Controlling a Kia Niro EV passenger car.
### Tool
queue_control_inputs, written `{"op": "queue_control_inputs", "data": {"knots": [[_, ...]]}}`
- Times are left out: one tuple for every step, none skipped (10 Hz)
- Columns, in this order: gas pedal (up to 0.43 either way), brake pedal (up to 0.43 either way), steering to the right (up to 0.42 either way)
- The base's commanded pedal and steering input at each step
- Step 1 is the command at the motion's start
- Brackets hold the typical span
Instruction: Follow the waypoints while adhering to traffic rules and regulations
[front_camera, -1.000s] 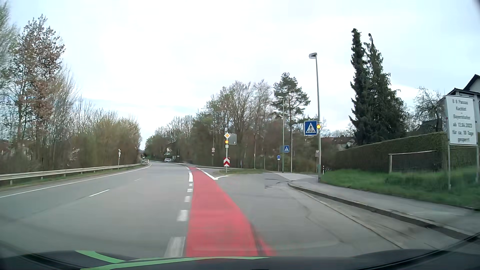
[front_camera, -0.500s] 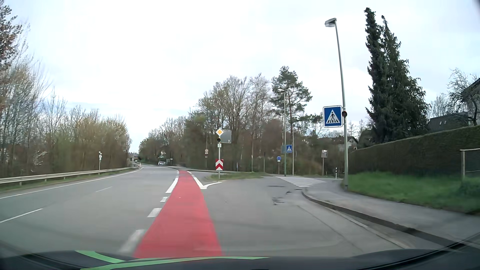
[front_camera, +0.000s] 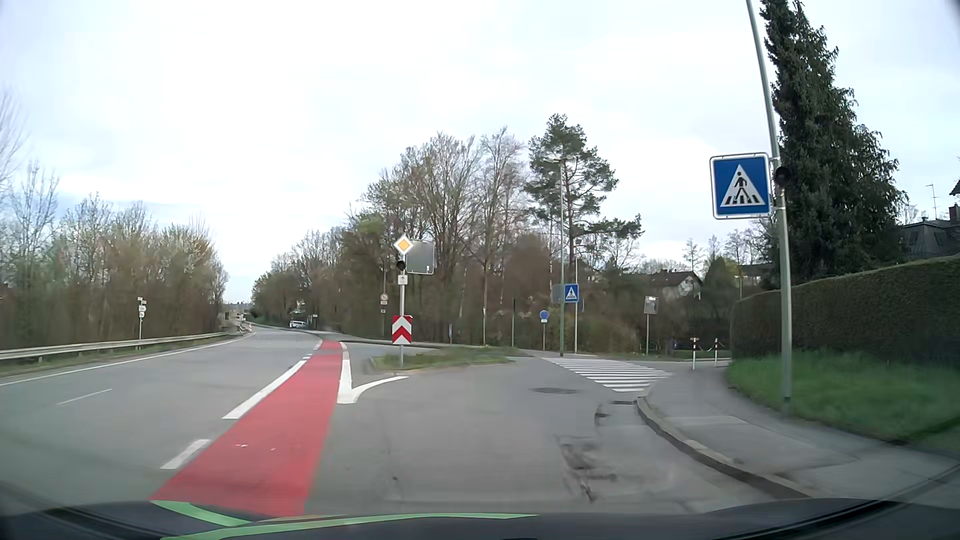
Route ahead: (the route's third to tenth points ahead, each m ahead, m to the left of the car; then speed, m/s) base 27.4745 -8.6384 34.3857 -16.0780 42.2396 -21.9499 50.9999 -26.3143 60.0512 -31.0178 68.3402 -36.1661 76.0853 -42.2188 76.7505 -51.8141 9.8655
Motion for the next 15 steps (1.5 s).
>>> {"op": "queue_control_inputs", "data": {"knots": [[0.0, 0.122, 0.052], [0.0, 0.116, 0.056], [0.0, 0.116, 0.061], [0.0, 0.11, 0.067], [0.0, 0.104, 0.076], [0.0, 0.104, 0.086], [0.0, 0.091, 0.095], [0.0, 0.085, 0.1], [0.0, 0.055, 0.104], [0.0, 0.037, 0.107], [0.0, 0.03, 0.111], [0.0, 0.018, 0.117], [0.0, 0.0, 0.123], [0.0, 0.0, 0.13], [0.0, 0.0, 0.134]]}}
